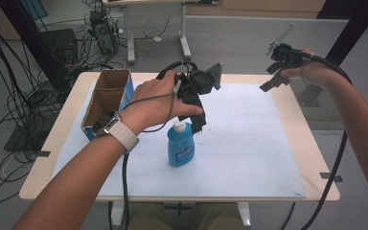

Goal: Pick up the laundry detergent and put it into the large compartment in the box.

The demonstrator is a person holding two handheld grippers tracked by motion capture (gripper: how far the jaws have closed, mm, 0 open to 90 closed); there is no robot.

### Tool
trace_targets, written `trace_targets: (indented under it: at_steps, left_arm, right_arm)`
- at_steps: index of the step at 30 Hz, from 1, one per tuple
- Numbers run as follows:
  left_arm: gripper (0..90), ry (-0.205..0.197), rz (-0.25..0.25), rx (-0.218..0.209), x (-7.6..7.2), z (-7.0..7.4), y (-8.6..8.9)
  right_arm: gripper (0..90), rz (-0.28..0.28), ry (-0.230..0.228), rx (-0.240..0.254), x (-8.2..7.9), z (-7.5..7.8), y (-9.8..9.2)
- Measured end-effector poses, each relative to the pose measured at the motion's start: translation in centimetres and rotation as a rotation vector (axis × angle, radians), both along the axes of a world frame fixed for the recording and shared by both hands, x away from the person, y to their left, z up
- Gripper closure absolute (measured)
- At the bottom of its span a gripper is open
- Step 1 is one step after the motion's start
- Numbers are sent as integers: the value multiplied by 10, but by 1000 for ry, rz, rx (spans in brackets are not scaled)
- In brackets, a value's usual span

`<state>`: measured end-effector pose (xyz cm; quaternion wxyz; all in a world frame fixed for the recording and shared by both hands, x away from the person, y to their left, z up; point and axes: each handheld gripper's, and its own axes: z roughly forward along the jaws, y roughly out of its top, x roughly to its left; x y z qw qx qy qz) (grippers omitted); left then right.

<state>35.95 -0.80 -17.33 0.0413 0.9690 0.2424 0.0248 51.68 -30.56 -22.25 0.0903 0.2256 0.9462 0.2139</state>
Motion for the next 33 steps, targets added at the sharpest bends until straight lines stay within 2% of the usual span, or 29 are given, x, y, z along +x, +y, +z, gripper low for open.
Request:
trace_targets:
  at_steps: [7,9,15,18,23,26,33]
  left_arm:
    - [80,6,16,6,4,-6,0]
    - [73,21,24,13,7,-11,1]
    - [73,25,41,7,11,-22,5]
    - [78,12,33,13,12,-24,6]
    - [78,36,34,13,16,-33,6]
    - [80,30,33,13,16,-39,7]
    - [82,22,17,0,18,-41,7]
  right_arm:
    - [83,1,1,1,-1,0,1]
    - [83,1,-1,3,-1,0,2]
    - [83,1,-3,0,-2,1,1]
    - [83,-4,-6,9,-3,1,0]
    - [83,-8,-1,10,-3,-3,-2]
    - [83,-8,0,13,-3,-4,-2]
    - [83,-3,3,10,-2,-5,0]
